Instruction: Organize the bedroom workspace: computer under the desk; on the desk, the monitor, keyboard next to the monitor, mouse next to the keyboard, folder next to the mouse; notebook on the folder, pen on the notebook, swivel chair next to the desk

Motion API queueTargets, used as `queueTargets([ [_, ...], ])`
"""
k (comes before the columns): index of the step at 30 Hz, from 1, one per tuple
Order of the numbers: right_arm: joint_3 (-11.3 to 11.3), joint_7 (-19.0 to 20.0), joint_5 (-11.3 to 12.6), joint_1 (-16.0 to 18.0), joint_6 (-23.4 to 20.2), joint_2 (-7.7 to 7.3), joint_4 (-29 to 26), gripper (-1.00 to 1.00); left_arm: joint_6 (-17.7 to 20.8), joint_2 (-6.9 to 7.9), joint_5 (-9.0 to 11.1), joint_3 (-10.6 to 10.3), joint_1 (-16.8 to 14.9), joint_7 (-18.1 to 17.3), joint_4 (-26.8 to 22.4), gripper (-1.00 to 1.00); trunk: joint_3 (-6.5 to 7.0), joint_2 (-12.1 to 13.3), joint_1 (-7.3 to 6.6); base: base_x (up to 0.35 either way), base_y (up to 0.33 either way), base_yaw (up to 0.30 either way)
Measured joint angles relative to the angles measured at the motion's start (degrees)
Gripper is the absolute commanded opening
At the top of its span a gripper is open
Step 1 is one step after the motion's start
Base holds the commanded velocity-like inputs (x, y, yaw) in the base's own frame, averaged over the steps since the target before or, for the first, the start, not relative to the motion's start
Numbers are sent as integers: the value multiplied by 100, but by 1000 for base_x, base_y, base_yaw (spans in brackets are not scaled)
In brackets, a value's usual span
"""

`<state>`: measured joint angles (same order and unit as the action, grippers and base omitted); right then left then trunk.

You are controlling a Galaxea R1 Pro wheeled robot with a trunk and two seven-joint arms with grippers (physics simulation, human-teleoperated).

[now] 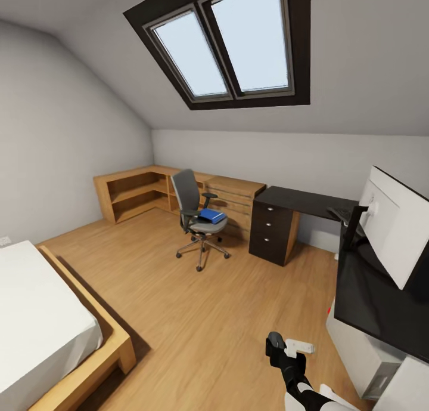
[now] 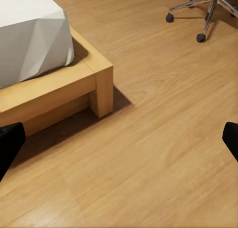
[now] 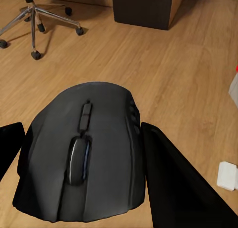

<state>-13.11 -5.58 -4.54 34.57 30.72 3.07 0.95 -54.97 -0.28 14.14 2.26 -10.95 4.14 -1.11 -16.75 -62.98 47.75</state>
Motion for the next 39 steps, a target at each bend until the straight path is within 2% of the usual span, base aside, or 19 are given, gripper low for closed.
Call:
queueTargets([
  [4, 0, -1, 0, 0, 0, 0, 0, -100, 0, 2, -1, -1, 0, 0, 0, 100, 0, 0, 0, 0, -6, 0],
  [14, 1, 1, -1, 0, 0, 0, 0, -100, -2, 7, 0, 0, 0, -7, 2, 100, 179, 399, -219, 0, -128, 0],
  [25, 0, 3, 0, 0, 0, 0, 0, -100, -13, 19, 9, 0, 0, -10, -2, 100, 377, 841, -461, 0, -19, 0],
  [39, 0, 6, -3, -1, 0, 0, 0, -100, -19, 28, 11, -3, 1, -23, 0, 100, 629, 1403, -771, 151, 111, 0],
])
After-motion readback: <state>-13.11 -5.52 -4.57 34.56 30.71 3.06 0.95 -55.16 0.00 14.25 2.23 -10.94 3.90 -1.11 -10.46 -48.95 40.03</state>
